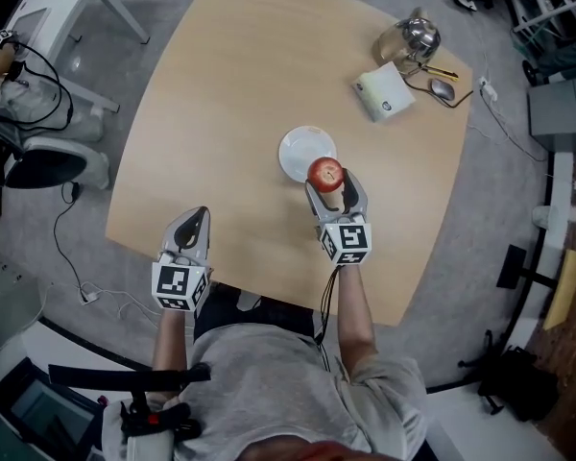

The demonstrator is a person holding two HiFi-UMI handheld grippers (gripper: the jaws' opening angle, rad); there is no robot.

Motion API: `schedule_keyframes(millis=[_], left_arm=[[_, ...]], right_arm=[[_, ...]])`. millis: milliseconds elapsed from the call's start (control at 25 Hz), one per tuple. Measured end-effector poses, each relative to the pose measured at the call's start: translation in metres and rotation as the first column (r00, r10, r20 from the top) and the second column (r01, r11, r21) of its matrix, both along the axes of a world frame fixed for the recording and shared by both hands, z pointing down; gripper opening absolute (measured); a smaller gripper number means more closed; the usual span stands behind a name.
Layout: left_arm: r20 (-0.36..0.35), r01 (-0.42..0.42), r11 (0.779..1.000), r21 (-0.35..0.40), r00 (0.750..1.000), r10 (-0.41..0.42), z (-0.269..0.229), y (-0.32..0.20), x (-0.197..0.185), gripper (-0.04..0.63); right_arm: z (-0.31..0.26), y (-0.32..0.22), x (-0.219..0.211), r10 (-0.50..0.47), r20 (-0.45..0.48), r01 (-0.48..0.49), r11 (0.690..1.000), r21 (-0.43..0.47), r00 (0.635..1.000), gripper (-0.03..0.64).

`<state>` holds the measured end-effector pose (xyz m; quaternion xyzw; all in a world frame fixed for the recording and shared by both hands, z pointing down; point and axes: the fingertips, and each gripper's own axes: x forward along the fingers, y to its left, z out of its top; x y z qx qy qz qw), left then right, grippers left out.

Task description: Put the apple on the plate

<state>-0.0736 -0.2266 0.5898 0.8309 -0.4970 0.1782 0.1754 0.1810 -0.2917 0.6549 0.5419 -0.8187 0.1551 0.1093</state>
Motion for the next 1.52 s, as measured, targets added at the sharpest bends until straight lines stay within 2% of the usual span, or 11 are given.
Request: schedule_keyframes(millis=[880, 1520], left_arm=[[0.017, 0.043, 0.998, -0.041, 0.999, -0.043, 0.010, 0.009, -0.010, 0.020], [0.018, 0.060, 0.998, -0.032, 0.998, -0.059, 0.009, 0.009, -0.012, 0.020]], right_arm=[[0.048, -0.035, -0.017, -0.056, -0.089, 0.049, 0.996, -0.074, 0.994, 0.371], [0.063, -0.039, -0.017, -0.045, -0.085, 0.037, 0.995, -0.097, 0.995, 0.373]])
